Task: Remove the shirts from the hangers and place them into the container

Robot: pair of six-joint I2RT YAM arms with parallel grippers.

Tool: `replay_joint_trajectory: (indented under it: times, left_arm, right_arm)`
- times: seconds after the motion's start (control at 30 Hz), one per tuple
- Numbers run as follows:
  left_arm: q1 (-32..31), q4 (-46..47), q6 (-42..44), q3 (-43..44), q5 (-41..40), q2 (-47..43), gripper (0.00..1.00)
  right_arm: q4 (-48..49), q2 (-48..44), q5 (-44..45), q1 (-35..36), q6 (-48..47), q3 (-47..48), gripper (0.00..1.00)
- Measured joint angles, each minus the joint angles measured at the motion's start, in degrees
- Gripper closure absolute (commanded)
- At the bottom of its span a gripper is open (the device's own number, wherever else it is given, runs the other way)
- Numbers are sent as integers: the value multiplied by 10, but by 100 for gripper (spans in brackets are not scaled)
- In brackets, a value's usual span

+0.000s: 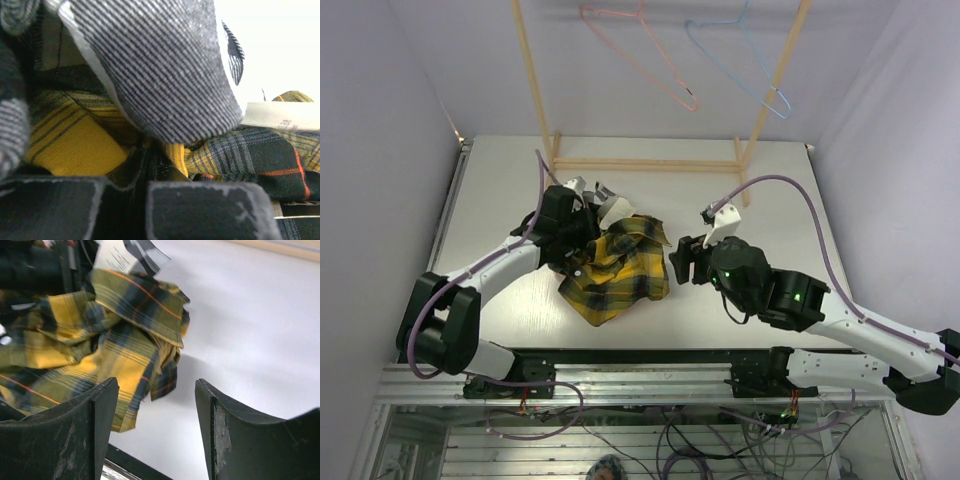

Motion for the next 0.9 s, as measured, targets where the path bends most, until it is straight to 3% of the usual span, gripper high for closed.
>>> replay_joint_trajectory:
  times: [0.23,0.33,0.4,0.43,0.73,0.9]
  left_arm:
    - [-24,24,0,2,-35,-5,87]
    - [-28,0,4,2,-48,-35,77]
    - [-29,-28,9,12,-52,-58,53]
    - [-29,-44,12,21,-52,-71,50]
    - [-31,-113,61,186,-58,-120,50]
    - [-28,-164,105,237,-128,-146,45]
  right_arm:
    - [-65,-27,46,0,35,-31,35]
    - [-69,-37,54,0,39,-31,35]
    - [-69,-38,57,0,40,-31,35]
    - [-69,-36,58,0,40,-31,35]
    - [-77,-16,61,0,40,-30,27]
    - [-83,-16,64,-15,39,-33,23]
